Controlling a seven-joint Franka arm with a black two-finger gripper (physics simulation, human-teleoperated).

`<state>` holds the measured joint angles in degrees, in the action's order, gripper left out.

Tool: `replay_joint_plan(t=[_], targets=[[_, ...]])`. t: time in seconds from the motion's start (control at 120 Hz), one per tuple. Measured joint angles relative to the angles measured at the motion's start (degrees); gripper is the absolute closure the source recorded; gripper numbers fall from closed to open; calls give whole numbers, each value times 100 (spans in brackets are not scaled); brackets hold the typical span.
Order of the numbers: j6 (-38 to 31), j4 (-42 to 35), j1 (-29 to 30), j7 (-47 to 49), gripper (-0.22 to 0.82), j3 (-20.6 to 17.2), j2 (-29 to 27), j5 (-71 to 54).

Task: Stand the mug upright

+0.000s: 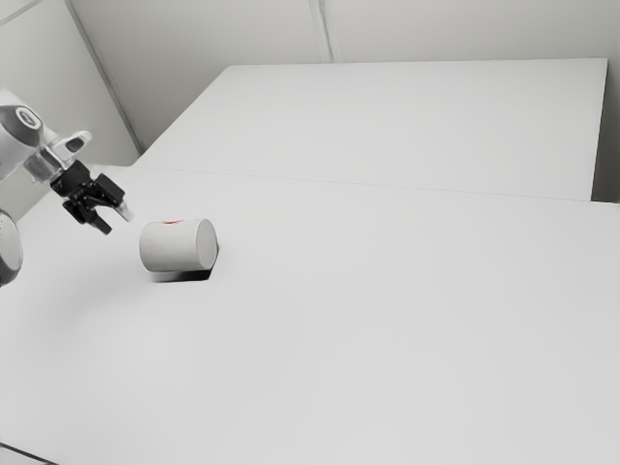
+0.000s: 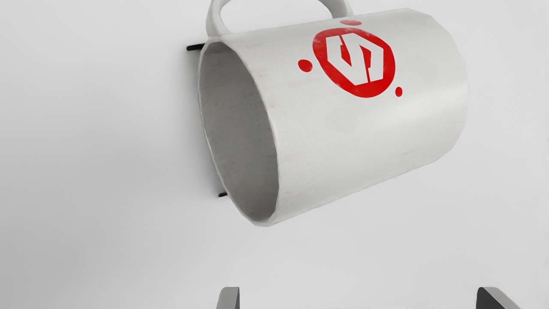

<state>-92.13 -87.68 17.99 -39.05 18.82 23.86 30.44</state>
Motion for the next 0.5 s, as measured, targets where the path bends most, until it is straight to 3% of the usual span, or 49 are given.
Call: replay_joint_plan(t=[0.25, 0.5], targets=[[843, 674, 508, -638, 0, -1, 1094, 1108], [1121, 774, 671, -1078, 0, 1, 1591, 2164]])
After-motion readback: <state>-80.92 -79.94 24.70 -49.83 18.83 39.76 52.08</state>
